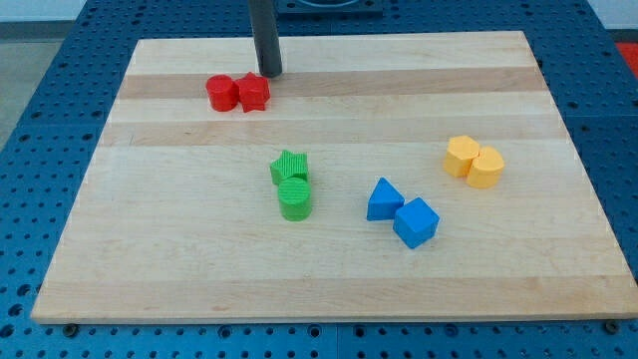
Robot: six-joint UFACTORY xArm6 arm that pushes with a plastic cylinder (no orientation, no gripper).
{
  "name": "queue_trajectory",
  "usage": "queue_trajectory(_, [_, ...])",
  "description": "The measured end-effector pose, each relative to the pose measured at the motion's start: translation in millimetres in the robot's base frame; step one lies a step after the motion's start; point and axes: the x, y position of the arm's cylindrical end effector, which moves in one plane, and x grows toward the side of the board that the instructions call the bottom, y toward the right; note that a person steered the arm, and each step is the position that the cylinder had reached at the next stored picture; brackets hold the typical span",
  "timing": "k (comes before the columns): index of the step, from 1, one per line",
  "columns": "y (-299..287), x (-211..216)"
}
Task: Push red star above red circle
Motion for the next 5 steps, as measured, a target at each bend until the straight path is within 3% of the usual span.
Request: queue_trajectory(5, [12,24])
